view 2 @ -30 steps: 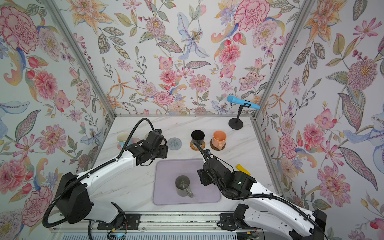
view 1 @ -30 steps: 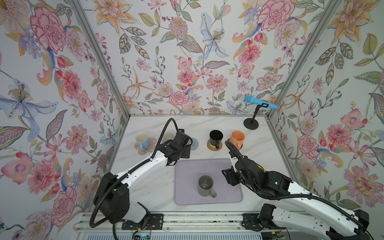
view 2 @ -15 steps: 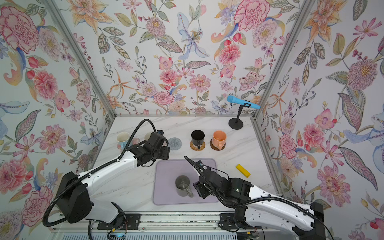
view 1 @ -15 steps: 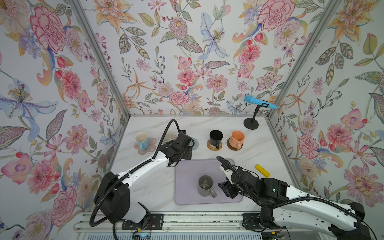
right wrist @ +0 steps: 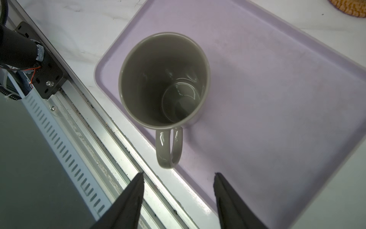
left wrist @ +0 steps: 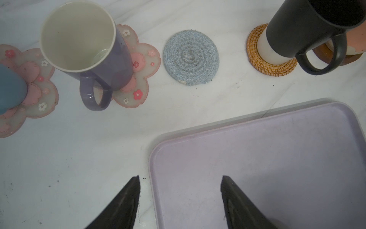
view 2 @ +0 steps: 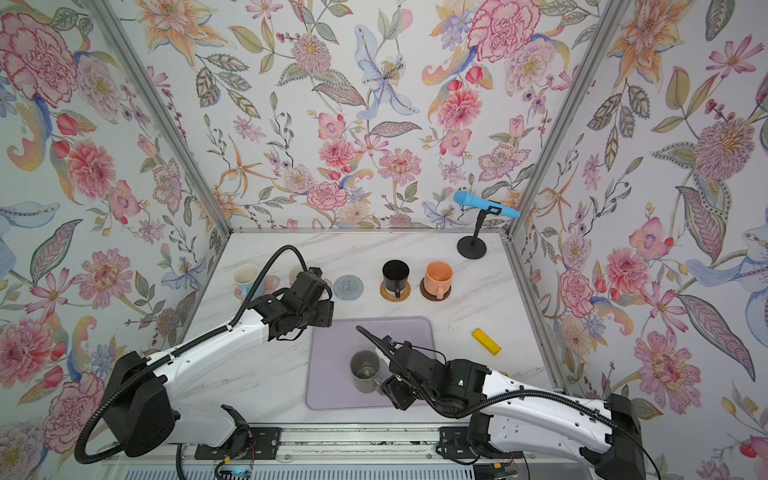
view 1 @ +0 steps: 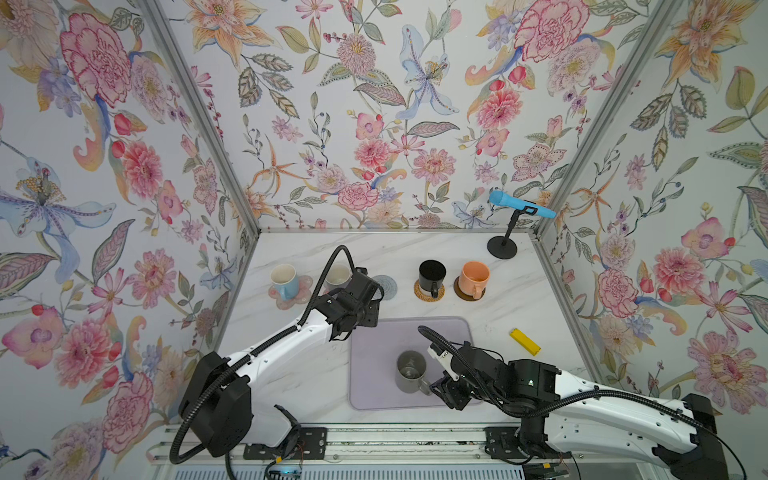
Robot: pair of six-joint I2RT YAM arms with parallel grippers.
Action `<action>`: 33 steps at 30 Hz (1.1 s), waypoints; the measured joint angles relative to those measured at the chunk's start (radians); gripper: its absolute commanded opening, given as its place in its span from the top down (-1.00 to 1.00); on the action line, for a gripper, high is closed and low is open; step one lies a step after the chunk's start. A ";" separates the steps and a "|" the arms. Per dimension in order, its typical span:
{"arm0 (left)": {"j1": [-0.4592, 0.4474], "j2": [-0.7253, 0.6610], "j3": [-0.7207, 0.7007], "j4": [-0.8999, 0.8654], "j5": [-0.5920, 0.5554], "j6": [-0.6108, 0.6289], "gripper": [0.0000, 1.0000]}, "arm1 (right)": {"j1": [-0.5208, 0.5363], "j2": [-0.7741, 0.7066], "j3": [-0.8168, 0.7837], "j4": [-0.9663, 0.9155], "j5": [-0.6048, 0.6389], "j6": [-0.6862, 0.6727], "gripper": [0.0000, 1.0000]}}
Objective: Place cups on coasters
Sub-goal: Pick up the cup from the tray.
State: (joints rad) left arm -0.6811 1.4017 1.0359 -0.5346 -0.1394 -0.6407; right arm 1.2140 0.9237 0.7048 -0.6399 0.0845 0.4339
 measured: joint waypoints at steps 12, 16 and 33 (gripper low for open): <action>0.000 -0.021 -0.036 -0.003 0.000 -0.013 -0.37 | 0.030 0.104 0.000 0.055 -0.002 -0.003 -0.10; 0.000 -0.045 -0.048 -0.003 0.000 -0.015 -0.37 | 0.034 0.135 0.000 0.059 0.003 -0.010 -0.07; 0.000 -0.066 -0.077 -0.003 0.000 -0.023 -0.37 | 0.060 0.188 0.002 0.077 0.040 -0.022 0.19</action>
State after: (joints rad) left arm -0.6811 1.3357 0.9592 -0.5377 -0.1398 -0.6636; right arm 1.2743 1.1118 0.7067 -0.5625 0.1242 0.4122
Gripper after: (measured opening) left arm 0.686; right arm 0.415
